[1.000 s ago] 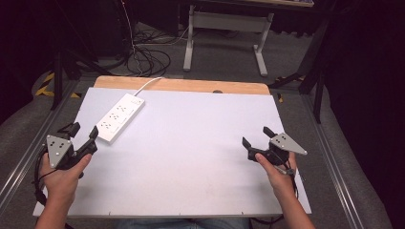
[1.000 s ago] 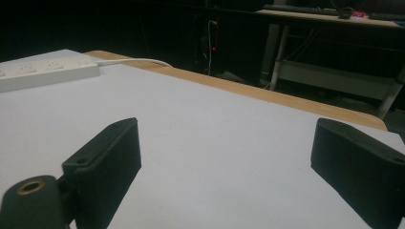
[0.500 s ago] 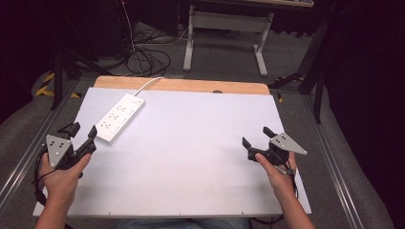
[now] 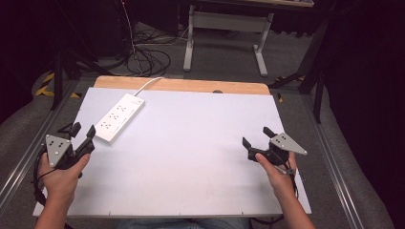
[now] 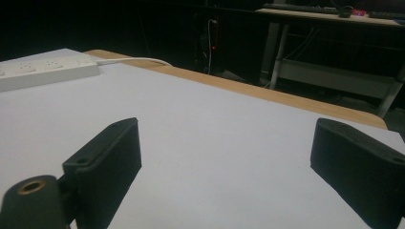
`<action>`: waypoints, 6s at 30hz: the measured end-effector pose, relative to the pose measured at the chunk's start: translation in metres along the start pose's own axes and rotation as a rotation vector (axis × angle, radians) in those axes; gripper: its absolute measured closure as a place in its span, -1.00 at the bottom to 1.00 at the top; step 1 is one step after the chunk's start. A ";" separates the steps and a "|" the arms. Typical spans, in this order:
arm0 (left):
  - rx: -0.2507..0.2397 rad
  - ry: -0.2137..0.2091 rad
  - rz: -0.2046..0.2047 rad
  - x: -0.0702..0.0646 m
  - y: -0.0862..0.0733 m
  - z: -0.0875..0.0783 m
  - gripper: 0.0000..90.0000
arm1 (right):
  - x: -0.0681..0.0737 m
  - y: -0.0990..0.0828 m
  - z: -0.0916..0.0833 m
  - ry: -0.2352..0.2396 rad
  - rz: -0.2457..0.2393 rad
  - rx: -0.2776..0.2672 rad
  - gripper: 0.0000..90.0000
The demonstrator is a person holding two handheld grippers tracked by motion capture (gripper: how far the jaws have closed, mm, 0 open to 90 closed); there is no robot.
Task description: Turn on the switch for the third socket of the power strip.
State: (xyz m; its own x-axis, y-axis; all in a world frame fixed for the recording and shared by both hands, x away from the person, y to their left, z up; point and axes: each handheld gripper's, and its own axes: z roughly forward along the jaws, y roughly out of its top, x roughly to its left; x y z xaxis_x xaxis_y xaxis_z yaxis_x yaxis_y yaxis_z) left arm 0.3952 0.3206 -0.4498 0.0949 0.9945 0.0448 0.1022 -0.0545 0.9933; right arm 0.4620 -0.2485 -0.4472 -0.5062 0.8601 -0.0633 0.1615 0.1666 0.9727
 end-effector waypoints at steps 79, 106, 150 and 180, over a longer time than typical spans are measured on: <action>0.138 -0.029 0.031 0.005 0.013 0.009 1.00 | 0.002 -0.001 0.002 0.005 -0.008 0.009 -0.76; 0.259 -0.060 0.107 -0.006 0.011 0.028 1.00 | 0.001 0.000 0.003 0.005 -0.022 0.003 -0.75; 0.405 -0.085 0.130 -0.006 0.007 0.086 1.00 | 0.001 -0.001 0.011 0.007 -0.021 0.025 -0.75; 0.520 -0.135 0.191 -0.016 0.000 0.104 1.00 | -0.001 -0.002 0.015 -0.004 -0.024 0.039 -0.75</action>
State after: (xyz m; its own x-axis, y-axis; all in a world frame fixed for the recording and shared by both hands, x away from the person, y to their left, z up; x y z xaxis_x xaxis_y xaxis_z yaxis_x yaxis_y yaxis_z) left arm 0.4970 0.2957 -0.4618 0.2816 0.9442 0.1707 0.5413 -0.3032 0.7843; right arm 0.4746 -0.2425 -0.4525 -0.5068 0.8576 -0.0877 0.1823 0.2060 0.9614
